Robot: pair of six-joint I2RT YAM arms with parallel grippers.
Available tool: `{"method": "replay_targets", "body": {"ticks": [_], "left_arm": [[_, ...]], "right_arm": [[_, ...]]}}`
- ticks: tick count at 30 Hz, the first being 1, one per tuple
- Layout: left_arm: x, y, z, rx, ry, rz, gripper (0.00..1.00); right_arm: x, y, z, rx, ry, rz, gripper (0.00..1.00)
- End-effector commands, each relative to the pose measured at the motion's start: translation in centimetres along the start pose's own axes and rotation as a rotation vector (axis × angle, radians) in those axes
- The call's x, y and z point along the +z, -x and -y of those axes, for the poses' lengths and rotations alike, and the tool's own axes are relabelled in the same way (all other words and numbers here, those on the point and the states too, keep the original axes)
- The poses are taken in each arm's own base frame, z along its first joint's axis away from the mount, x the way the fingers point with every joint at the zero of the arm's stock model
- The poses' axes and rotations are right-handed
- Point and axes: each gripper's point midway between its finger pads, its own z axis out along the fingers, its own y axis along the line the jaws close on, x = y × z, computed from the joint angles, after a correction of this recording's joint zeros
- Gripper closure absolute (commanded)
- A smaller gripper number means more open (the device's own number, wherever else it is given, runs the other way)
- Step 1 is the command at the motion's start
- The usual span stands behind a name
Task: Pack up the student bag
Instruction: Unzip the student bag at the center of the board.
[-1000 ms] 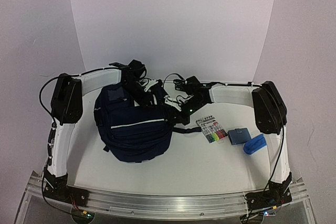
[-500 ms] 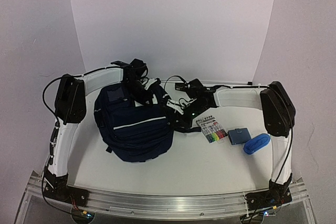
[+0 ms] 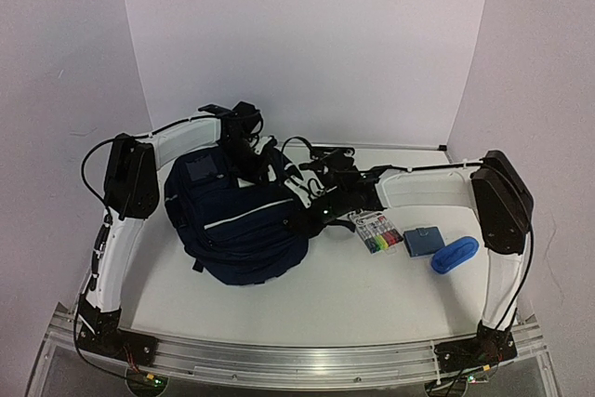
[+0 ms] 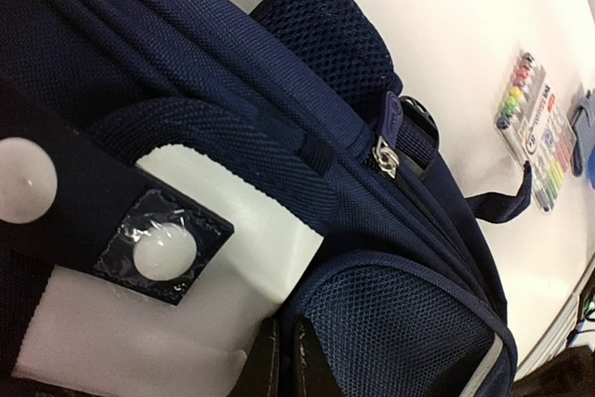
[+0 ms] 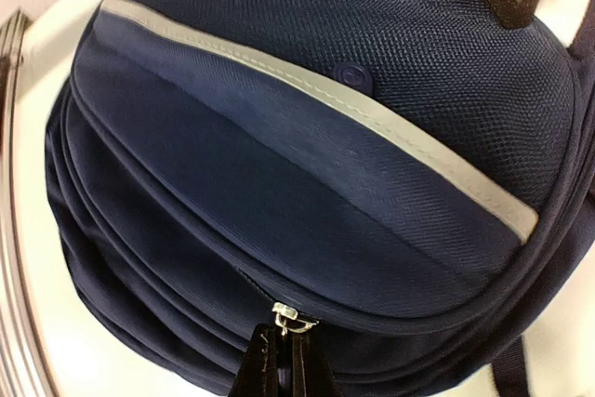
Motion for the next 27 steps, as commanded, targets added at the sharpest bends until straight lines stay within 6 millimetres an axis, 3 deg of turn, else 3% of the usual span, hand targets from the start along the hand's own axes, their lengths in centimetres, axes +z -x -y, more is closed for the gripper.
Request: {"method": "replay_targets", "body": {"ticks": [1,5,9,13,15,16,19,23,24,27], "left_arm": [[0.6,1.6,-7.1,-0.145,0.220,0.064,1.00],[0.6,1.9,-7.3,-0.158,0.216,0.078,1.00],[0.7,2.2,-6.9,-0.152,0.198,0.084,1.00],[0.4,2.4,-6.6,-0.135,0.185,0.089,1.00],[0.2,2.4,-6.4,-0.127,0.179,0.088,1.00],[0.1,2.4,-6.3,-0.124,0.175,0.085,1.00],[-1.1,2.4,-5.8,-0.130,0.167,0.092,0.85],[-4.8,2.5,-4.7,-0.158,0.175,0.135,0.62],[-6.7,2.7,-4.1,-0.162,0.177,0.165,0.57],[-10.1,2.0,-3.2,-0.201,0.181,0.207,0.48]], "right_arm": [[-0.7,2.3,-5.0,0.108,0.097,0.098,1.00],[-0.8,4.0,-9.8,0.047,0.167,0.157,1.00],[0.8,4.5,-13.0,-0.009,0.230,0.147,1.00],[0.7,5.3,-15.1,-0.107,0.282,0.169,1.00],[0.4,5.5,-15.8,-0.150,0.307,0.178,0.93],[0.2,5.6,-16.0,-0.170,0.311,0.185,0.84],[-1.2,5.9,-15.3,-0.218,0.286,0.199,0.61],[-4.3,6.7,-12.2,-0.213,0.264,0.216,0.52],[-5.3,6.7,-11.2,-0.210,0.258,0.214,0.50],[-7.6,7.3,-7.6,-0.185,0.210,0.236,0.40]]}}
